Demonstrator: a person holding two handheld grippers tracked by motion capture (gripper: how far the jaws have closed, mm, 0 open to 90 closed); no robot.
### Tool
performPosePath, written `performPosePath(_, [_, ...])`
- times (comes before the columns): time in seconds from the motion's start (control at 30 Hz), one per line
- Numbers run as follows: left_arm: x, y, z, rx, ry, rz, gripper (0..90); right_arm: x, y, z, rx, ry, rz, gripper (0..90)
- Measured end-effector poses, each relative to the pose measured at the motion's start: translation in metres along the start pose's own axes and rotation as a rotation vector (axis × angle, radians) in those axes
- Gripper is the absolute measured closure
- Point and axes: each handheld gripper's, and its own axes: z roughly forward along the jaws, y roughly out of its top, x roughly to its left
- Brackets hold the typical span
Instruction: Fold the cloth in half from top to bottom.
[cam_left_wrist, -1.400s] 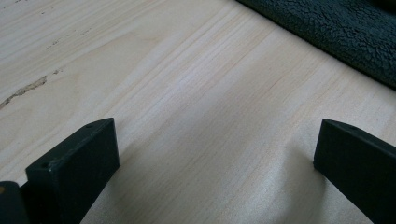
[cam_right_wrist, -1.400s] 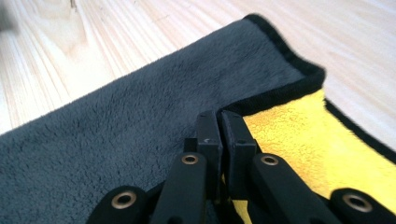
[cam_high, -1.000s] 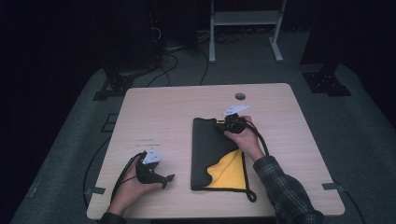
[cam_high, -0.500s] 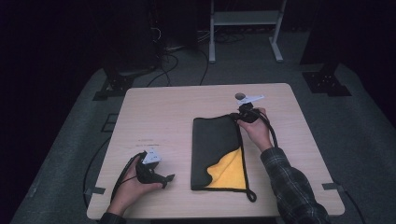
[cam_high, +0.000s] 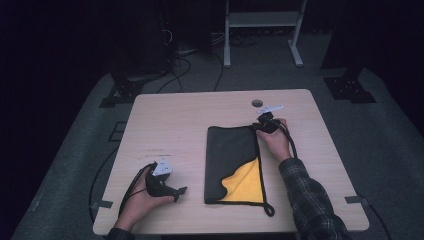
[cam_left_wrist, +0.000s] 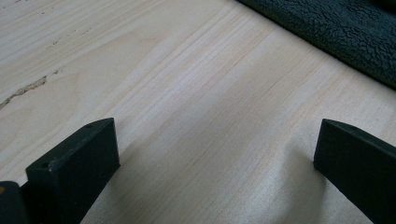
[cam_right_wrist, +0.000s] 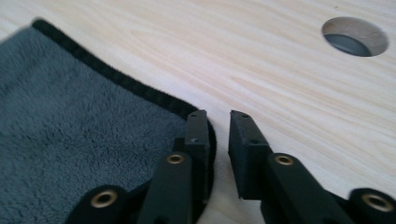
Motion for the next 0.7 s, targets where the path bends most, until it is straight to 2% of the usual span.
performPosePath(0.07, [0.000,0.000,0.000,0.000,0.000,0.000,0.0,-0.003,0.000,-0.005,-0.022,0.004,0.020,71.7])
performPosePath(0.13, [0.000,0.000,0.000,0.000,0.000,0.000,0.0,-0.007,0.002,-0.016,-0.056,0.031,0.041,68.1])
performPosePath(0.17, [0.000,0.000,0.000,0.000,0.000,0.000,0.0,-0.007,0.002,-0.016,-0.056,0.031,0.041,68.1])
performPosePath(0.27, [0.000,0.000,0.000,0.000,0.000,0.000,0.0,-0.004,0.003,-0.029,-0.071,0.048,0.017,67.7])
performPosePath(0.43, [0.000,0.000,0.000,0.000,0.000,0.000,0.0,0.005,-0.002,-0.039,-0.062,0.071,-0.019,64.9])
performPosePath(0.7, [0.000,0.000,0.000,0.000,0.000,0.000,0.0,0.023,-0.013,-0.056,-0.070,0.116,-0.048,61.0])
